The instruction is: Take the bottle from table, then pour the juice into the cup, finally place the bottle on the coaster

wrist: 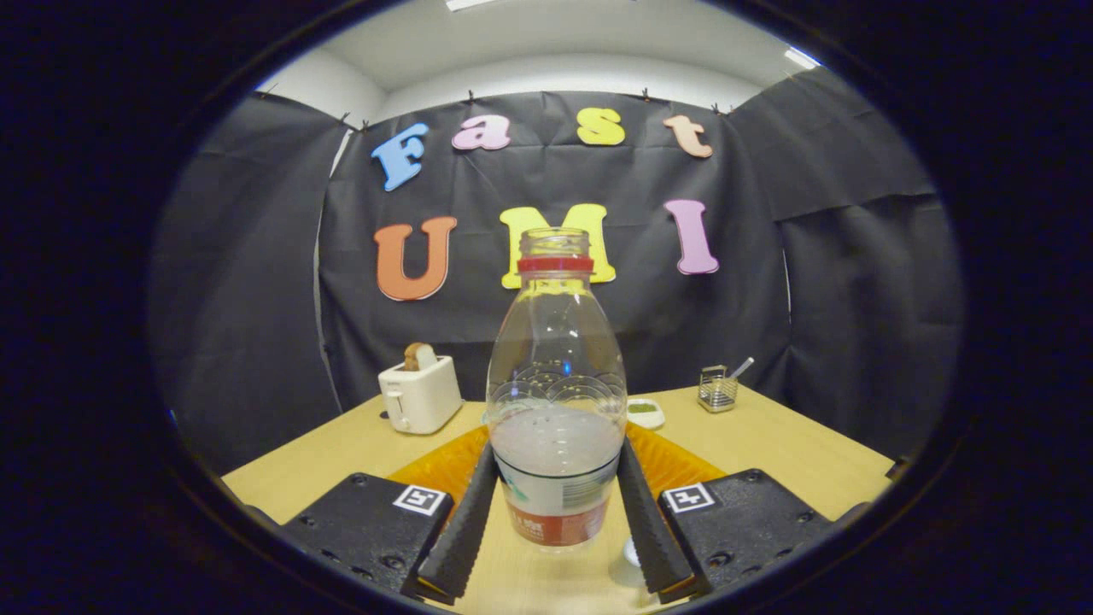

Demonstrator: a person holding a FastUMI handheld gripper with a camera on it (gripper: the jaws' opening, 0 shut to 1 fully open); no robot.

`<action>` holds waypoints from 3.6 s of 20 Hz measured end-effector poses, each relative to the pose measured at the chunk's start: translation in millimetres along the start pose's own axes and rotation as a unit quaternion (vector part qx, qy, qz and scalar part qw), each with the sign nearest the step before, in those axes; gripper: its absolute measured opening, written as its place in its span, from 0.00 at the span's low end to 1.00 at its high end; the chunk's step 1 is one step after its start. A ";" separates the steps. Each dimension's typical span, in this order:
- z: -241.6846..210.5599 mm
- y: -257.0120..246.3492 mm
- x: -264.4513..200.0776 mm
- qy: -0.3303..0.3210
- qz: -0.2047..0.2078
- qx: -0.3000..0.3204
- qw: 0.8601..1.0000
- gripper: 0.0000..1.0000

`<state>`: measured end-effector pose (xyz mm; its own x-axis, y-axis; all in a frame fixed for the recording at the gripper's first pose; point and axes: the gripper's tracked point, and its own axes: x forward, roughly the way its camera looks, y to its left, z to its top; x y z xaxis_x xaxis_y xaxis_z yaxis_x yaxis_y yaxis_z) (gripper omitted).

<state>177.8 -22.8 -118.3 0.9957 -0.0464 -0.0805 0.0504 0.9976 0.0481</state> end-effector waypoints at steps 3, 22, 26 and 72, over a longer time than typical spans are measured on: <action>-14.0 0.9 14.5 0.009 -0.009 -0.022 1.000 0.78; -76.8 3.5 123.6 0.033 -0.010 -0.058 0.998 0.79; -97.4 9.0 137.5 0.047 -0.008 -0.059 0.997 0.80; 59.2 -9.9 -133.8 0.011 0.018 -0.030 0.999 0.93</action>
<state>48.7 -29.5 -49.1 0.9948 -0.0090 -0.1013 0.0081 0.9999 -0.0092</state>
